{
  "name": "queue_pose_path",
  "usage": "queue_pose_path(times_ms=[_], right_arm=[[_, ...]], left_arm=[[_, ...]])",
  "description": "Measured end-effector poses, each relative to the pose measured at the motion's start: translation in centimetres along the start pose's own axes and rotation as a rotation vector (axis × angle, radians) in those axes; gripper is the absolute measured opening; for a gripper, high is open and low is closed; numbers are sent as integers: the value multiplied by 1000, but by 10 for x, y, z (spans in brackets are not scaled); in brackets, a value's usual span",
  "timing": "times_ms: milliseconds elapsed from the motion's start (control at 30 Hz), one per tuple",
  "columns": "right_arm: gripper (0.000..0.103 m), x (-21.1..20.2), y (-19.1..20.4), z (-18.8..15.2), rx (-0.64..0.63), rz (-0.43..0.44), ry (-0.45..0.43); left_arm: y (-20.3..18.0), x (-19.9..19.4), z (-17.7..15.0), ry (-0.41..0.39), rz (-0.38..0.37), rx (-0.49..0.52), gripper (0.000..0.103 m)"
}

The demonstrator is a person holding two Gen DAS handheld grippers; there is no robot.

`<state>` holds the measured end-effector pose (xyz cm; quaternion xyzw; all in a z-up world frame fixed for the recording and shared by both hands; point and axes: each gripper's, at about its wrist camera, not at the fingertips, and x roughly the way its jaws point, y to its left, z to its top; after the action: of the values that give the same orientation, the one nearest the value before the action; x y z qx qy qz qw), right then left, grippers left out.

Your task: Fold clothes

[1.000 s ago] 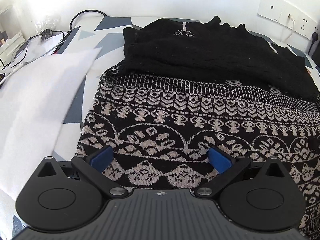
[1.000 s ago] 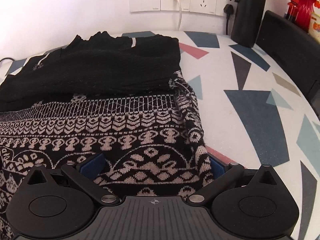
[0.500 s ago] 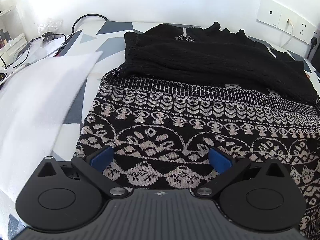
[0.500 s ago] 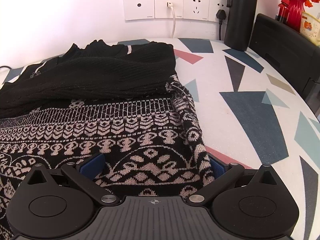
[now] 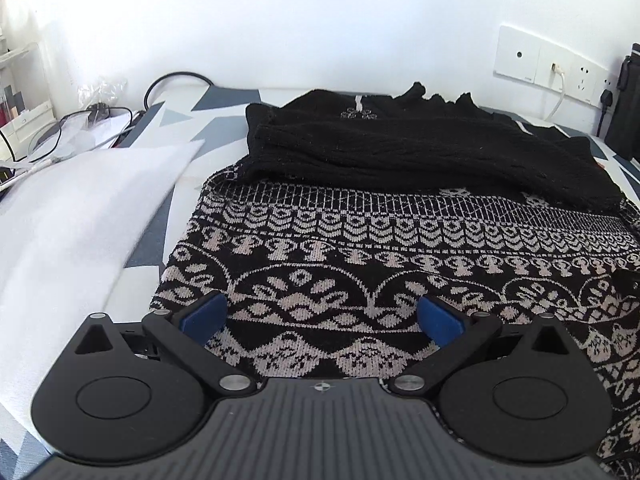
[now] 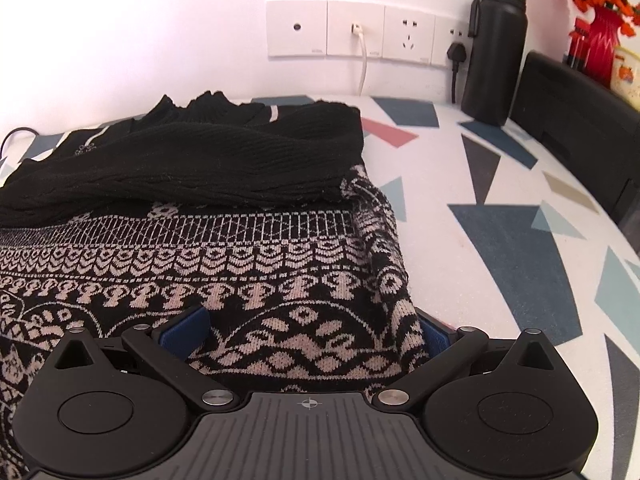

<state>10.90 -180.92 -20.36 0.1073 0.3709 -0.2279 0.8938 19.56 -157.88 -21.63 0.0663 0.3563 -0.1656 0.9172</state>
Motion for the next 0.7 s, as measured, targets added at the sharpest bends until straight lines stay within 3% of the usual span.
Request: queue_pose_path(times_ms=[233, 700], right_arm=[[102, 0, -2, -3, -3, 11, -21], [102, 3, -6, 4, 1, 32, 33]], left_arm=[[1, -3, -5, -20, -3, 0, 103], [0, -5, -7, -35, -1, -1, 103]])
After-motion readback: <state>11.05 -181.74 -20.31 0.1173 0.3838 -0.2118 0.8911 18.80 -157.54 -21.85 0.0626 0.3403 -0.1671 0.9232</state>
